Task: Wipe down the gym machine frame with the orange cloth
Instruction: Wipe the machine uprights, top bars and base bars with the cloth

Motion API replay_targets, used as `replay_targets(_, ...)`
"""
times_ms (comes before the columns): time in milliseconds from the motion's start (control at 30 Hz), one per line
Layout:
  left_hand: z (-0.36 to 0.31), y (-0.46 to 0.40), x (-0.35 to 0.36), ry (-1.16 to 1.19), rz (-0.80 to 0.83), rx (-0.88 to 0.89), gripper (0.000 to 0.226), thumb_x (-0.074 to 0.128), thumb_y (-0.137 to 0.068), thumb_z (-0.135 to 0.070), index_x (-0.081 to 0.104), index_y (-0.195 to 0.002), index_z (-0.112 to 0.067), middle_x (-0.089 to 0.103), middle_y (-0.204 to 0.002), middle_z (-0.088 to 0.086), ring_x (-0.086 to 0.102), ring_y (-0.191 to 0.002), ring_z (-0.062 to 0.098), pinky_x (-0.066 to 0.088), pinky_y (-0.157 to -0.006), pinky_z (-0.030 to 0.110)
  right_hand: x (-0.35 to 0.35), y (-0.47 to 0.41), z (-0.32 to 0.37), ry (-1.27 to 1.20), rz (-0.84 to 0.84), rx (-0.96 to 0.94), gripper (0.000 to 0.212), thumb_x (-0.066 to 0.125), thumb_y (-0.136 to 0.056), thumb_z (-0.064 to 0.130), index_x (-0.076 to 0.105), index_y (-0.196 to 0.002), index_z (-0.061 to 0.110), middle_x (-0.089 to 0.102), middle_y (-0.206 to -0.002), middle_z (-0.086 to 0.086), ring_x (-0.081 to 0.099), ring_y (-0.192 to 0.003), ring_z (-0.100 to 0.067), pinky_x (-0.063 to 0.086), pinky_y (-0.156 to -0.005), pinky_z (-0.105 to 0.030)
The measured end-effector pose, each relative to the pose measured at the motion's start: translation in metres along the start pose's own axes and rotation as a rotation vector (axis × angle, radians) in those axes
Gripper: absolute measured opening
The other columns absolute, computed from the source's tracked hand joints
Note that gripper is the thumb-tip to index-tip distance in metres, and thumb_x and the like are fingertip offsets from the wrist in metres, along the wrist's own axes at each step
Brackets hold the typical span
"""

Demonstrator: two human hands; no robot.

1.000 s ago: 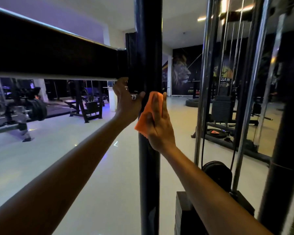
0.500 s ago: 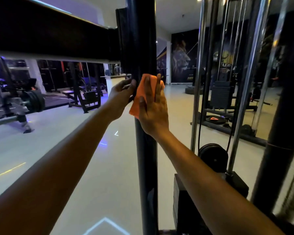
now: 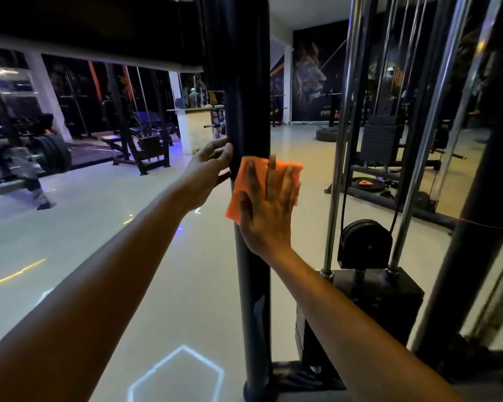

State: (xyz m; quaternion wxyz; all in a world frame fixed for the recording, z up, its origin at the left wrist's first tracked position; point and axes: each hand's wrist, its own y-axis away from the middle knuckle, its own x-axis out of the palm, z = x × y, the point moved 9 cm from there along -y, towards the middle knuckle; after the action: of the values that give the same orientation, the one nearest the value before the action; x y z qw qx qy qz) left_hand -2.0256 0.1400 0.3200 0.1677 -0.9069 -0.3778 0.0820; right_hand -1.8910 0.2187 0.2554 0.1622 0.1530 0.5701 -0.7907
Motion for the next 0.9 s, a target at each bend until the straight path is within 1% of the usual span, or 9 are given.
replay_targets(33, 0.000, -0.001, 0.000, 0.000, 0.004, 0.007, 0.042, 0.060, -0.110, -0.031, 0.057, -0.150, -0.017, 0.070, -0.139, 0.008, 0.070, -0.124, 0.018, 0.058, -0.100, 0.037, -0.003, -0.008, 0.003, 0.016, -0.028, -0.008, 0.070, 0.046, -0.117, 0.044, 0.013, -0.175, 0.023, -0.010, -0.182, -0.013, -0.018, -0.165, -0.044, -0.006, -0.131, -0.069)
replay_targets(100, 0.002, 0.000, 0.000, -0.001, -0.001, 0.027, 0.042, 0.058, -0.111, -0.032, 0.056, -0.152, -0.021, 0.067, -0.144, 0.008, 0.067, -0.131, 0.020, 0.058, -0.105, 0.039, -0.003, -0.009, 0.006, -0.009, -0.075, -0.042, 0.069, 0.050, -0.117, 0.037, 0.018, -0.174, 0.017, -0.005, -0.182, -0.015, -0.013, -0.167, -0.041, 0.002, -0.133, -0.067)
replay_targets(167, 0.012, 0.004, 0.000, -0.001, -0.012, 0.026, 0.043, 0.056, -0.112, -0.031, 0.054, -0.155, -0.022, 0.066, -0.147, 0.006, 0.064, -0.135, 0.020, 0.056, -0.109, 0.040, 0.008, 0.011, 0.001, -0.067, -0.044, -0.069, 0.070, 0.053, -0.116, 0.033, 0.018, -0.174, 0.015, -0.006, -0.182, -0.013, -0.012, -0.167, -0.039, 0.015, -0.132, -0.066)
replay_targets(233, 0.031, 0.012, 0.001, 0.002, -0.010, 0.009, 0.045, 0.055, -0.113, -0.031, 0.053, -0.156, -0.020, 0.067, -0.146, 0.005, 0.063, -0.136, 0.019, 0.054, -0.113, 0.040, 0.025, 0.049, -0.010, -0.088, 0.013, -0.083, 0.072, 0.053, -0.116, 0.029, 0.013, -0.174, 0.018, -0.009, -0.182, -0.013, -0.012, -0.167, -0.040, 0.021, -0.130, -0.067)
replay_targets(333, 0.056, 0.027, 0.007, -0.009, 0.044, -0.037, 0.046, 0.053, -0.114, -0.034, 0.051, -0.158, -0.020, 0.066, -0.147, 0.003, 0.062, -0.138, 0.018, 0.052, -0.114, 0.037, 0.039, 0.093, -0.017, -0.093, 0.045, -0.075, 0.076, 0.054, -0.115, 0.025, 0.006, -0.174, 0.021, -0.006, -0.181, -0.017, -0.010, -0.167, -0.042, 0.021, -0.129, -0.068)
replay_targets(567, 0.072, 0.041, 0.016, -0.070, 0.094, -0.143, 0.050, 0.048, -0.112, -0.053, 0.058, -0.149, -0.022, 0.072, -0.134, -0.006, 0.071, -0.118, 0.010, 0.053, -0.109, 0.037, 0.021, 0.041, -0.001, -0.120, -0.053, -0.080, 0.065, 0.051, -0.116, 0.033, 0.023, -0.172, 0.017, 0.002, -0.181, -0.019, -0.007, -0.167, -0.042, 0.017, -0.132, -0.065)
replay_targets(667, 0.095, 0.051, 0.022, -0.054, 0.094, -0.137, 0.050, 0.043, -0.112, -0.056, 0.056, -0.150, -0.025, 0.071, -0.139, -0.003, 0.070, -0.123, 0.013, 0.054, -0.104, 0.034, 0.044, 0.083, -0.023, -0.141, -0.023, -0.073, 0.065, 0.051, -0.116, 0.032, 0.024, -0.172, 0.014, -0.001, -0.182, -0.016, -0.008, -0.168, -0.040, 0.026, -0.129, -0.067)
replay_targets(800, 0.135, 0.066, 0.022, -0.006, 0.038, -0.159, 0.053, 0.039, -0.112, -0.059, 0.062, -0.144, -0.024, 0.072, -0.138, -0.001, 0.067, -0.129, 0.019, 0.049, -0.116, 0.043, 0.081, 0.174, -0.055, -0.200, 0.121, -0.008, 0.065, 0.050, -0.116, 0.030, 0.018, -0.173, 0.022, -0.009, -0.182, -0.011, -0.007, -0.168, -0.040, 0.042, -0.119, -0.068)
replay_targets(900, 0.154, 0.069, 0.021, 0.021, 0.019, -0.144, 0.051, 0.040, -0.113, -0.057, 0.063, -0.143, -0.023, 0.071, -0.140, 0.002, 0.066, -0.131, 0.021, 0.047, -0.118, 0.044, 0.076, 0.158, -0.046, -0.227, 0.099, -0.006, 0.067, 0.047, -0.117, 0.034, 0.011, -0.173, 0.031, -0.014, -0.182, -0.010, -0.012, -0.167, -0.040, 0.043, -0.118, -0.070)
